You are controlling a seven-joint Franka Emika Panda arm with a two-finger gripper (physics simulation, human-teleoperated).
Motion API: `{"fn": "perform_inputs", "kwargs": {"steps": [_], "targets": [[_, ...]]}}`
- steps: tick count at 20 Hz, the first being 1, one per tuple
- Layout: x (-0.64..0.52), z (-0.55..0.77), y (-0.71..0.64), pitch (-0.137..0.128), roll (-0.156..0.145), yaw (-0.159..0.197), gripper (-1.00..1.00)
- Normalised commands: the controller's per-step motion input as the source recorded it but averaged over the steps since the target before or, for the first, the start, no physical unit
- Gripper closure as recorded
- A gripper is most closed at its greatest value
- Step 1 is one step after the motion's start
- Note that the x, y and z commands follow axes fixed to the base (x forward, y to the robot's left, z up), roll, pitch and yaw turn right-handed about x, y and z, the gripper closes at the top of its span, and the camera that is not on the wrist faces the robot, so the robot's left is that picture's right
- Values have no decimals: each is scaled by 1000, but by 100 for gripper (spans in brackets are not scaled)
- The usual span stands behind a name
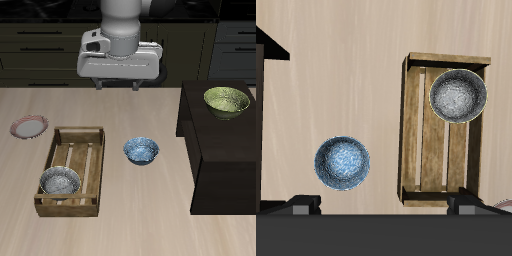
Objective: Place the black bowl and the blue bowl in the wooden tray
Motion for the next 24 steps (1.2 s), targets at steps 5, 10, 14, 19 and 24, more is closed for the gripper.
{"fn": "perform_inputs", "kwargs": {"steps": [5,10,14,19,24], "targets": [[-125,-219,240,-21,28,-4,-100],[-22,-69,45,4,0,-10,-100],[-145,-272,417,-48,57,29,-100],[-91,-112,215,-14,52,14,-100],[58,-167,158,2,26,20,-100]]}}
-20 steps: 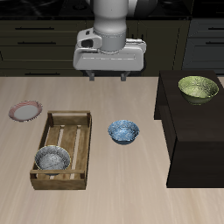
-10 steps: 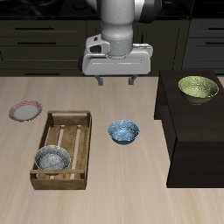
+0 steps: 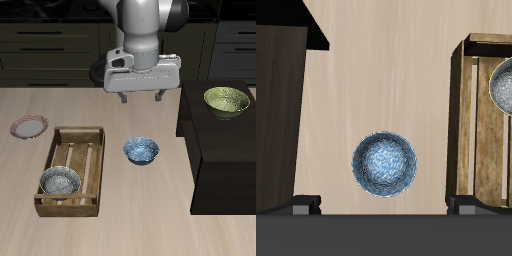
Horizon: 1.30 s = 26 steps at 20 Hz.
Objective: Place the black bowl and the blue bowl in the wooden tray
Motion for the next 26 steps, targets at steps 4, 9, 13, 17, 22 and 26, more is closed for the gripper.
{"fn": "perform_inputs", "kwargs": {"steps": [4,9,13,17,22,26], "targets": [[27,-148,163,16,32,14,-100],[31,-199,159,17,27,3,-100],[-39,-129,42,3,2,-21,-100],[-104,-174,114,-2,23,3,-100],[-84,-153,65,3,7,-14,-100],[15,-202,-40,19,-6,-6,-100]]}}
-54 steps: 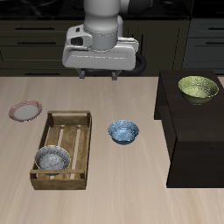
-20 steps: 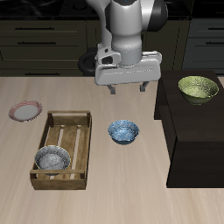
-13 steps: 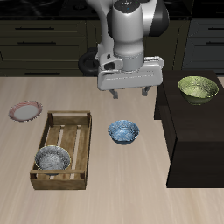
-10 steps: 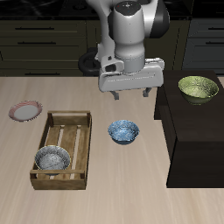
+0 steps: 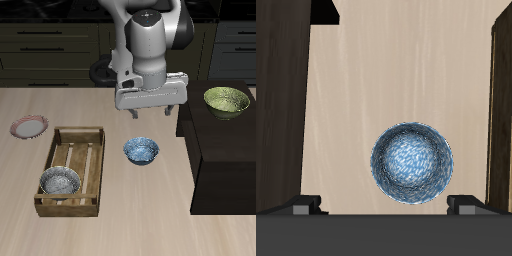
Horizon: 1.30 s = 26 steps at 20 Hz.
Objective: Place the black bowl and the blue bowl in the wooden tray
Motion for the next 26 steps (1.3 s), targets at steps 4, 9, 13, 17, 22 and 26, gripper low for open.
{"fn": "perform_inputs", "kwargs": {"steps": [4,9,13,17,22,26], "targets": [[103,-182,-88,22,-26,7,-100],[159,-193,-99,26,-23,-6,-100],[116,-292,116,75,33,0,-100],[80,-221,74,59,16,-9,-100],[115,-200,36,60,17,12,-100],[36,-157,84,37,14,2,-100]]}}
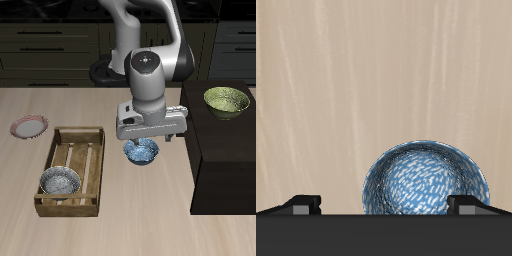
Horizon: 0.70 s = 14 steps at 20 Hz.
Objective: Place the black bowl and the blue bowl in the wooden tray
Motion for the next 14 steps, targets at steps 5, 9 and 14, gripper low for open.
{"fn": "perform_inputs", "kwargs": {"steps": [5,9,14], "targets": [[-16,-112,152,18,17,-7,-100],[53,-252,147,35,27,8,-100],[161,-185,-50,39,-14,-16,-100]]}}
